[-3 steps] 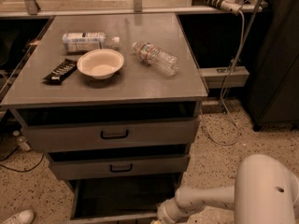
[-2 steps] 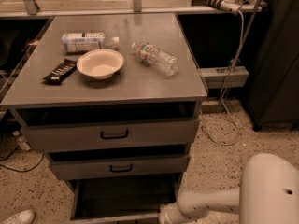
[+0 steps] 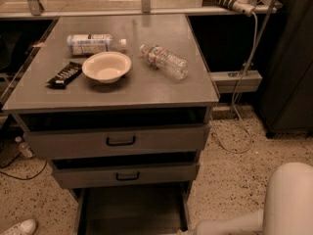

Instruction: Open bottom drawer

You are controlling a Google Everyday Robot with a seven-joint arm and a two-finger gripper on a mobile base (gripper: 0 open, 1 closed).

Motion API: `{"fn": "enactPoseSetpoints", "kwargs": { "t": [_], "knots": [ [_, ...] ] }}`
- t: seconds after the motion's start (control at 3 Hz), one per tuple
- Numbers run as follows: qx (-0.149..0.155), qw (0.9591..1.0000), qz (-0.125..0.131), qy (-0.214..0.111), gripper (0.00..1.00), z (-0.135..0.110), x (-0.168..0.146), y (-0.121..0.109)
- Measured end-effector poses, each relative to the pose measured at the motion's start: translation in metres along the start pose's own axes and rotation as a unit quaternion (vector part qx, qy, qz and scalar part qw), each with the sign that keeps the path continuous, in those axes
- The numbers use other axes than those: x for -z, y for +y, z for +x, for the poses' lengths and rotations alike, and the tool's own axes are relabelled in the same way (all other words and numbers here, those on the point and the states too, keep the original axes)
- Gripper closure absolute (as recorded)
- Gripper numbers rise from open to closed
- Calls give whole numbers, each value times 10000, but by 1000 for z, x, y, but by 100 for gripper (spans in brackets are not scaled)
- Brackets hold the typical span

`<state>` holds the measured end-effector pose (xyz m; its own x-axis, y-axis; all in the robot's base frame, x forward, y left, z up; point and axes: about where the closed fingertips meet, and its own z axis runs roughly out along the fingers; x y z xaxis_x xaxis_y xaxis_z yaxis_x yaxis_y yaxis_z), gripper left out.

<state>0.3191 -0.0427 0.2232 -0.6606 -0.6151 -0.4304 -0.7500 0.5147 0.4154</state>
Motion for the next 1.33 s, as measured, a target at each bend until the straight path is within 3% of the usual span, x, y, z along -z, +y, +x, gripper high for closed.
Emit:
{"fn": "enactPoseSetpoints", "kwargs": {
  "t": [0.67,1.0,1.33],
  "knots": [
    [162,9997,-71,174,0,-7,-4,-8],
    [211,9973,-304,636,0,10,-6,-6],
    [194,9963,-358,752,0,17,-3,-3]
  ]
}}
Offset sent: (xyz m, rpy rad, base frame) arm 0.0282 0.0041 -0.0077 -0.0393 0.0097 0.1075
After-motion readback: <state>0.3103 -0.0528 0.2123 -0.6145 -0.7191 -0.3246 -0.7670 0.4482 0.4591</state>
